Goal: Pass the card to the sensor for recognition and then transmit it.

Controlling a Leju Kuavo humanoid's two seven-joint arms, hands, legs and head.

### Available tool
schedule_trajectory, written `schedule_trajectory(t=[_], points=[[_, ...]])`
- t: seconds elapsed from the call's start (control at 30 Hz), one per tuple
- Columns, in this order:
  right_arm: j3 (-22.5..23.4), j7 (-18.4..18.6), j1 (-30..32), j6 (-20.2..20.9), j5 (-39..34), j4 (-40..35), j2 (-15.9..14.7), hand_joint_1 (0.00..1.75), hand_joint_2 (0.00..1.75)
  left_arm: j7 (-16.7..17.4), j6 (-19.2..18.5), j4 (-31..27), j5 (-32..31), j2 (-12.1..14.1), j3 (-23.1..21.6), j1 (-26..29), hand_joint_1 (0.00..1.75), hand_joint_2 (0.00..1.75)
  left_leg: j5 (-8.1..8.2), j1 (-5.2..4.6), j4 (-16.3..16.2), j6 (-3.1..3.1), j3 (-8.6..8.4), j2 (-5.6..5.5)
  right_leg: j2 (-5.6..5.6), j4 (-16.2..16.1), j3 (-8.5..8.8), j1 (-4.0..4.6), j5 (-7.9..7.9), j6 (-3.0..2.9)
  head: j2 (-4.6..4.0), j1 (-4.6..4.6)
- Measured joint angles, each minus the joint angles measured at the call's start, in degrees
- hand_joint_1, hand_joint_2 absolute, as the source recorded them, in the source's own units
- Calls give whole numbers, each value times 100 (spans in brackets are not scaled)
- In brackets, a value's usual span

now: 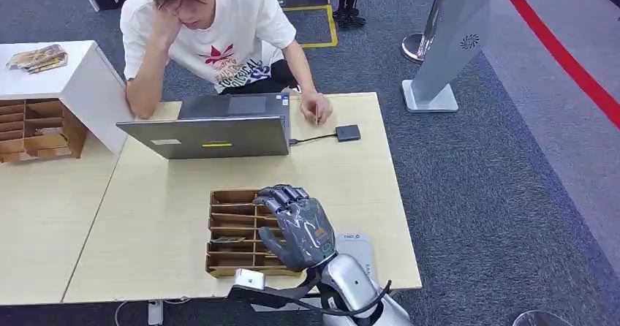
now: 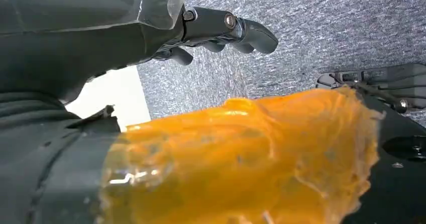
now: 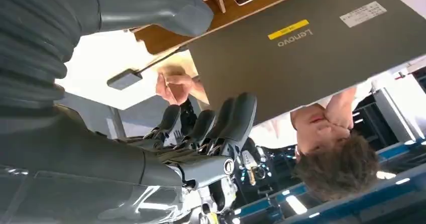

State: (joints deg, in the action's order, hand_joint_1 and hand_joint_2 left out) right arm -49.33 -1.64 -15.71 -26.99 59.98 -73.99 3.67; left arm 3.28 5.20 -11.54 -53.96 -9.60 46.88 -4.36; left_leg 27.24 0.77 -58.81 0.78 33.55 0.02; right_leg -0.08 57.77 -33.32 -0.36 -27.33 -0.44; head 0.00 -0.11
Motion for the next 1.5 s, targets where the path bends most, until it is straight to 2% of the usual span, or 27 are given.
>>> schedule_trajectory(t=[0.07,0.13,0.17,0.2,0.23,0.27,0.3,0.33,0.4,0.47,0.5,0.57,0.6,0.63,0.7,0.73,0.77,0.87,0.9,0.93,1.0,1.17,1.2,1.23,1.3,1.4,1.5], points=[[0,2,-1,0,6,15,0,145,175,0,0,0,0,0,0,0,0,0,0,0,0,0,0,0,0,0,0,0,0,0,0,0],[0,26,-11,0,65,48,0,131,175,2,0,0,0,0,0,0,0,0,0,0,0,0,0,0,0,0,0,0,0,0,0,-2],[0,48,-18,0,85,72,0,84,175,2,0,0,-2,0,0,0,0,0,0,0,0,0,0,0,0,0,0,0,0,0,0,0],[0,74,-22,0,127,103,0,80,175,4,0,0,-2,0,2,2,0,0,0,0,0,0,0,0,0,0,0,0,0,0,0,0],[0,87,-23,-2,150,120,0,66,175,9,0,0,-2,0,2,3,0,0,0,0,0,0,0,0,0,0,0,0,0,0,0,-2],[0,98,-26,-4,177,144,0,66,175,11,0,0,-2,0,2,3,0,0,0,0,0,0,0,0,0,0,0,0,0,0,0,0],[0,105,-35,-7,203,175,0,82,175,11,0,0,-2,0,4,3,0,0,0,0,0,0,0,-1,0,0,0,0,0,0,0,0],[0,114,-54,-11,253,225,0,80,175,13,0,0,-2,0,24,2,0,0,0,0,0,0,0,-1,0,0,0,0,0,0,0,0],[0,168,-85,-28,363,297,0,105,175,20,0,0,-2,0,66,4,0,0,0,0,0,0,0,0,0,0,0,0,0,0,0,0],[0,227,-103,-42,485,350,2,140,175,20,0,0,-4,0,81,6,0,0,0,0,0,0,0,0,0,0,0,0,0,0,0,0],[0,260,-118,-44,540,385,2,133,175,22,0,0,-4,0,92,7,0,0,0,0,0,0,0,0,0,0,0,0,0,0,0,0],[0,297,-140,-55,607,452,4,134,175,24,0,0,-4,0,94,7,0,0,0,0,0,0,0,0,0,0,0,0,0,0,2,0],[0,315,-149,-61,640,488,4,124,175,26,0,0,-4,0,96,8,0,0,0,0,0,0,0,0,0,0,0,0,0,0,0,0],[0,328,-163,-72,675,531,7,129,175,26,0,0,-4,0,96,8,0,0,0,0,0,0,0,-1,0,0,0,0,0,0,0,-2],[0,369,-193,-83,732,612,11,112,175,28,-4,0,-4,0,96,8,0,0,0,0,0,0,0,0,0,0,0,0,0,0,0,0],[0,389,-202,-90,765,649,15,129,175,30,-4,0,-4,0,96,9,0,0,0,0,0,0,0,0,0,0,0,0,0,0,0,0],[0,400,-212,-90,787,684,15,129,175,33,-4,0,-4,0,96,10,0,0,0,0,0,0,0,0,0,0,0,0,0,0,0,0],[0,407,-240,-83,844,782,17,117,175,37,-4,0,-4,0,96,12,0,0,0,0,0,0,0,-1,0,0,0,0,0,0,0,0],[0,415,-248,-83,859,809,22,126,175,46,-4,0,-4,0,96,12,0,0,0,0,0,0,0,0,0,0,0,0,0,0,0,0],[0,422,-255,-81,874,833,30,115,175,55,-4,0,-4,0,96,12,0,0,0,0,0,0,0,0,0,0,0,0,0,0,0,0],[0,428,-266,-81,894,883,39,110,175,63,-4,0,-4,0,96,14,0,0,0,0,0,0,0,0,0,0,0,0,0,0,0,-2],[2,463,-294,-76,920,992,61,108,175,68,-4,0,-4,0,98,15,0,0,0,0,0,0,0,0,0,0,0,0,0,0,0,0],[2,463,-296,-72,922,1008,66,87,175,68,-4,0,-4,0,98,15,0,0,0,0,0,0,0,0,0,0,0,0,0,0,0,0],[2,463,-296,-72,924,1016,70,84,175,68,-4,0,-4,0,98,15,0,0,0,0,0,0,0,0,0,0,0,0,0,0,0,0],[4,463,-299,-66,924,1034,83,94,175,68,-4,0,-4,0,98,15,0,0,0,0,0,0,0,0,0,0,0,0,0,0,0,0],[4,463,-302,-63,924,1062,96,87,175,68,-4,0,-4,0,98,16,0,0,0,0,0,0,0,0,0,0,0,0,0,0,0,0],[4,463,-306,-52,920,1067,96,94,175,68,-4,0,-4,0,98,16,0,0,0,0,0,0,0,0,0,0,0,0,0,0,0,0]])
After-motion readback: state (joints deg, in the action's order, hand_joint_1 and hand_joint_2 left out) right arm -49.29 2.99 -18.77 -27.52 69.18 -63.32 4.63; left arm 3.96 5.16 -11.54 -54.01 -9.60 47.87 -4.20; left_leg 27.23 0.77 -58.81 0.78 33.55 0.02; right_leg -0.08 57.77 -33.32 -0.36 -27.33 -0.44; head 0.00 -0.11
